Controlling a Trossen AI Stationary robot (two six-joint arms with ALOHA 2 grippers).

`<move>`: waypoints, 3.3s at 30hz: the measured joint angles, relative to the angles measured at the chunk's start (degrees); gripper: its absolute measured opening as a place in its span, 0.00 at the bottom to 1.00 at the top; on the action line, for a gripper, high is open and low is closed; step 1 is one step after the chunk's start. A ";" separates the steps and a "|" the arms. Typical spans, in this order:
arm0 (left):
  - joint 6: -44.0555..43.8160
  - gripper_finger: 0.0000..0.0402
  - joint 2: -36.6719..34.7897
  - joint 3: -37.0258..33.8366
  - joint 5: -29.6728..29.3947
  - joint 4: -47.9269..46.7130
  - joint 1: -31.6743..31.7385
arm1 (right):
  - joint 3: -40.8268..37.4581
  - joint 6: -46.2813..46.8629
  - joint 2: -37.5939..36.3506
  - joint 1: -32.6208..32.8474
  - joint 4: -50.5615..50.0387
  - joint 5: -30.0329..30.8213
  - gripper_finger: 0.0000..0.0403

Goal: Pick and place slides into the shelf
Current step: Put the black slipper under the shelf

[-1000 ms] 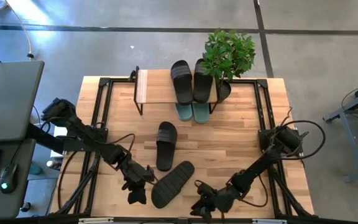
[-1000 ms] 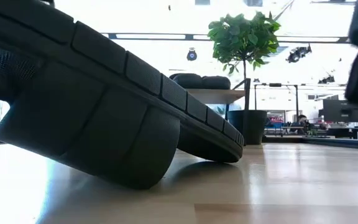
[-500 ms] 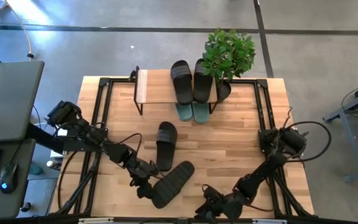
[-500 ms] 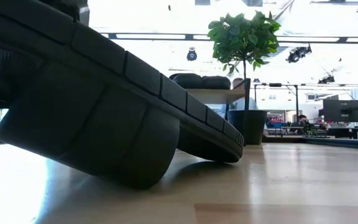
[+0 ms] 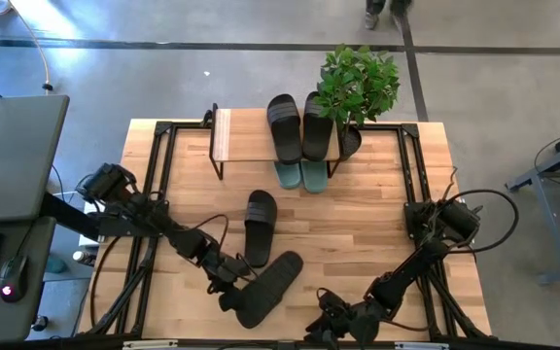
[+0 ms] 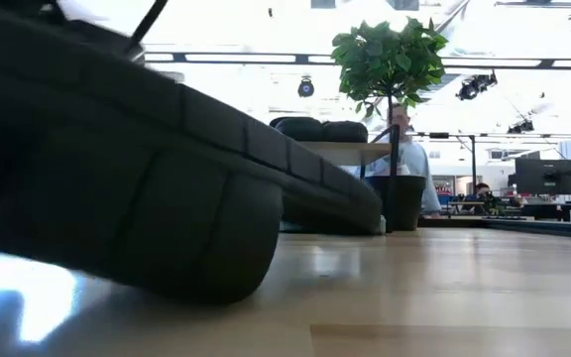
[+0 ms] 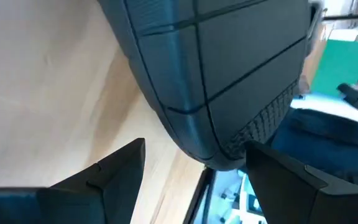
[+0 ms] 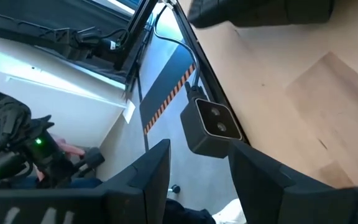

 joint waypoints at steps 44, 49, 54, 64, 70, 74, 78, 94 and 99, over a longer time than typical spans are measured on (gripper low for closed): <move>-2.36 0.08 2.93 0.48 -5.38 30.91 0.02 | -0.04 -8.04 -2.87 0.51 0.50 3.89 0.34; -0.95 0.08 2.60 1.94 -3.44 26.91 0.02 | -0.04 -14.43 -9.79 1.00 -3.74 5.26 0.24; 7.54 0.08 0.77 8.85 -1.27 7.26 -1.15 | -0.02 -17.13 -17.31 0.98 -15.03 6.21 0.17; 35.02 0.08 0.11 33.87 -14.28 -44.09 -4.35 | -0.02 -19.62 -24.90 0.19 -29.07 8.61 0.16; 46.87 0.08 -0.02 44.78 -28.65 -60.44 -6.54 | -0.02 -22.33 -25.16 -0.46 -29.70 8.61 0.16; 51.23 0.08 -0.02 47.06 -35.98 -68.02 -7.32 | -0.02 -23.23 -25.37 -0.40 -29.92 8.58 0.16; 54.90 0.08 0.02 46.74 -41.34 -70.70 -7.20 | -0.02 -22.18 -26.15 0.02 -32.40 8.40 0.16; 83.21 0.08 9.79 46.59 -54.23 -72.19 -9.01 | -0.02 -18.95 -35.36 5.00 -42.11 14.36 0.16; 82.56 0.08 10.44 46.55 -53.99 -72.06 -8.95 | 0.00 -27.29 -36.06 4.47 -38.29 15.27 0.16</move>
